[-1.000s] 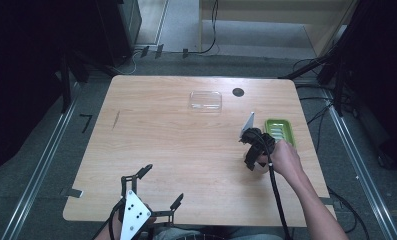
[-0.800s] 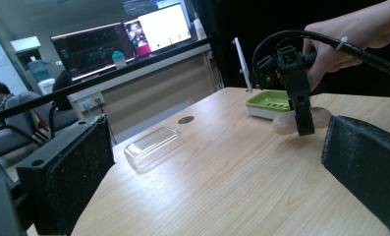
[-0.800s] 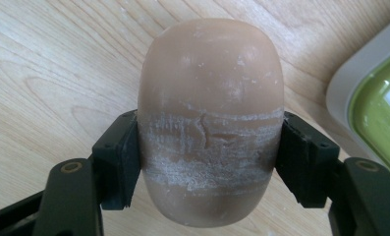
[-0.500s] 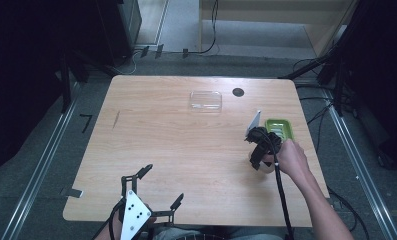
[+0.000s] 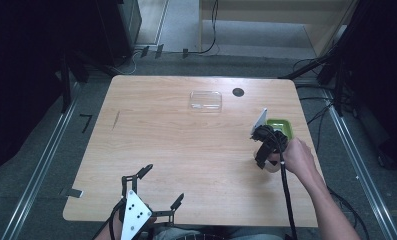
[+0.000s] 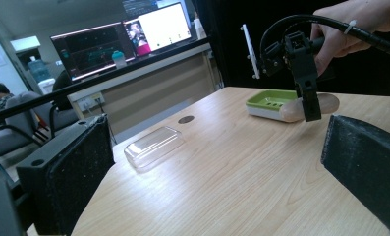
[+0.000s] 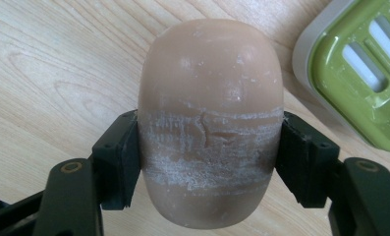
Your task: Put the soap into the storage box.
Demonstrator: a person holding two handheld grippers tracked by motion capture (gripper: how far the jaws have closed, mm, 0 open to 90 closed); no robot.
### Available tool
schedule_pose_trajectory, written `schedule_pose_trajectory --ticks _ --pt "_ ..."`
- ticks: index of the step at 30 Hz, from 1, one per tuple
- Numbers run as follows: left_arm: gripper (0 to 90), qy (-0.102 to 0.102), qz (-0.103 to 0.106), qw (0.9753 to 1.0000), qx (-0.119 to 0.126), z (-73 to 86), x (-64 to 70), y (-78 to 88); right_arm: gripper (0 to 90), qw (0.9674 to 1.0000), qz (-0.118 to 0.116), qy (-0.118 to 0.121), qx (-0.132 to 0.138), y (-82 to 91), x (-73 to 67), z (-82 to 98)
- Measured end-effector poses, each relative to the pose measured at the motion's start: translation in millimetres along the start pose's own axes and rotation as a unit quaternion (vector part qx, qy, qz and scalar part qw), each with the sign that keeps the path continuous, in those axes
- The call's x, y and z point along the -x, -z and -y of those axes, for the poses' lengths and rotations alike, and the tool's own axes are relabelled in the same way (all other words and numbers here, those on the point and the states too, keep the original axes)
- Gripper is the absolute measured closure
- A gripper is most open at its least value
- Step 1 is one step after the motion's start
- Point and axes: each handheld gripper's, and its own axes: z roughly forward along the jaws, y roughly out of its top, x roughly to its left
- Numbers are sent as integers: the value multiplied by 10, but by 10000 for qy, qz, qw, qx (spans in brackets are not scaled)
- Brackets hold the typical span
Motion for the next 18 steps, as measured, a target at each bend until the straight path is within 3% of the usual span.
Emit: schedule_pose_trajectory --ticks 18 --pt "0 -4 2 10000 4 -1 2 1 333 9999 42 -113 -17 83 133 90"
